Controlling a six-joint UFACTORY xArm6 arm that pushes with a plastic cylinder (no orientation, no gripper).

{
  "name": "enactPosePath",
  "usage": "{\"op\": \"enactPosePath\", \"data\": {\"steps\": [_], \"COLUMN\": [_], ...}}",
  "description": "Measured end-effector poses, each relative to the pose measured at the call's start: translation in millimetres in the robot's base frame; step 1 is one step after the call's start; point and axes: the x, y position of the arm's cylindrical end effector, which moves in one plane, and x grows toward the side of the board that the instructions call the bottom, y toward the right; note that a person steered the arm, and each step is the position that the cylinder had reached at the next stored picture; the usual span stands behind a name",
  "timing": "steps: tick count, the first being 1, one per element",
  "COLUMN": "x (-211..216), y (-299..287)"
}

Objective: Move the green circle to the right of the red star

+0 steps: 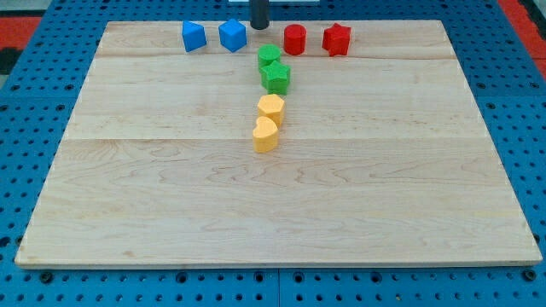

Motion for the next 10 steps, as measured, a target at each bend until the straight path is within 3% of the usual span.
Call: {"op": "enactPosePath", "data": {"steps": [3, 8, 9, 10], "x": [3, 120, 112, 98], "y": [-12, -20, 27, 38]}}
